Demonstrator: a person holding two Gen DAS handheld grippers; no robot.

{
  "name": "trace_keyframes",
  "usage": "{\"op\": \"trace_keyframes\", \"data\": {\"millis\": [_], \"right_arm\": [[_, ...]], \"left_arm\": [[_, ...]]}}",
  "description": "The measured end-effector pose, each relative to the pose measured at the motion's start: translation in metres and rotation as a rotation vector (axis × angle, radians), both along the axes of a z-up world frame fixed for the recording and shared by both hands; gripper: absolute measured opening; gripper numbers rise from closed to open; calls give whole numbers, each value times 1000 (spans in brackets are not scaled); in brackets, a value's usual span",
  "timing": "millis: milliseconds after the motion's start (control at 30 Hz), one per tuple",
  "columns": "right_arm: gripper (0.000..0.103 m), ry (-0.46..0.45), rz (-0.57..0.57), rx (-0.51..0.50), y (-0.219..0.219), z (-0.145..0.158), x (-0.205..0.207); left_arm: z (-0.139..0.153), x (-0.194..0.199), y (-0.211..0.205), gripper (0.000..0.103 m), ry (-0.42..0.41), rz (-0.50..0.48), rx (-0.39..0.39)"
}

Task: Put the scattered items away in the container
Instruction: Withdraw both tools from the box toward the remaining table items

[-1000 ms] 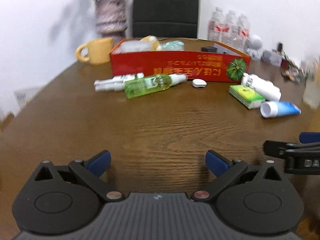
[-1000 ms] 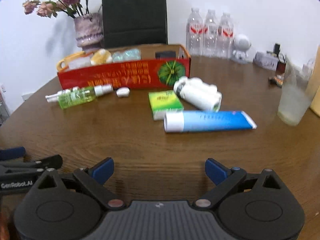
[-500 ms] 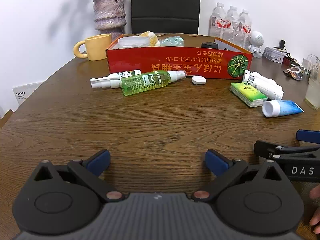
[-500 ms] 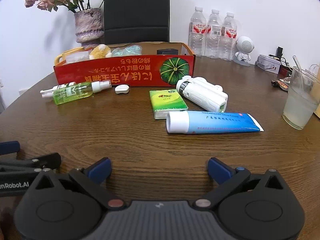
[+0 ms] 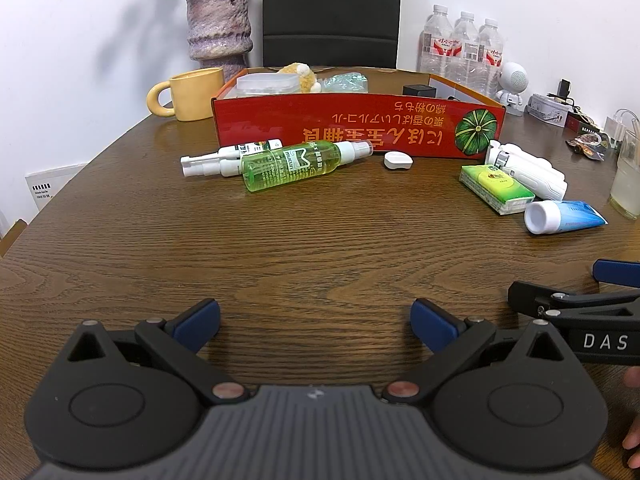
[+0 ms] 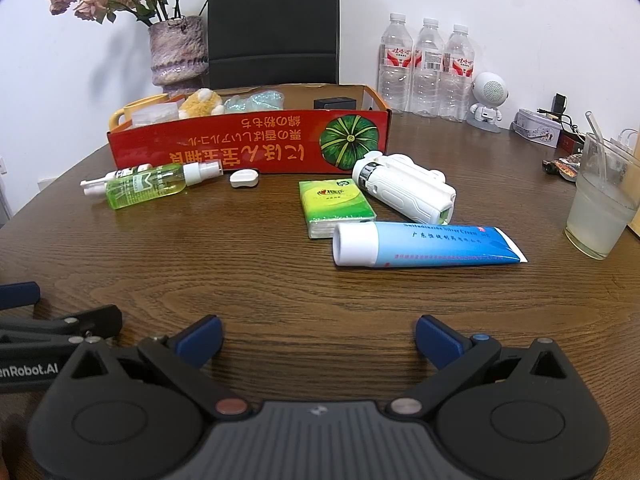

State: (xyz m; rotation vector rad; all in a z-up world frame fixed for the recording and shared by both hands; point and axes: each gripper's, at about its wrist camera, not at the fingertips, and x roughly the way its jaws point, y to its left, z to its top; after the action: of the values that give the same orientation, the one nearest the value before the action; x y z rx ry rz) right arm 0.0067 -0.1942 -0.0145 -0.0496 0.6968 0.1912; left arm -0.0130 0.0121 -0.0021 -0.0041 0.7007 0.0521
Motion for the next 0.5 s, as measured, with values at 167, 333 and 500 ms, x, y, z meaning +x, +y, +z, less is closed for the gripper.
{"op": "trace_keyframes", "data": {"millis": [167, 333, 500], "right_arm": [[103, 0, 1, 0, 0, 0, 0], [103, 0, 2, -1, -1, 0, 0], [103, 0, 1, -1, -1, 1, -1]], "left_arm": [[0, 0, 0, 103, 0, 0, 0], [0, 0, -1, 103, 0, 1, 0], [0, 0, -1, 103, 0, 0, 0]]}}
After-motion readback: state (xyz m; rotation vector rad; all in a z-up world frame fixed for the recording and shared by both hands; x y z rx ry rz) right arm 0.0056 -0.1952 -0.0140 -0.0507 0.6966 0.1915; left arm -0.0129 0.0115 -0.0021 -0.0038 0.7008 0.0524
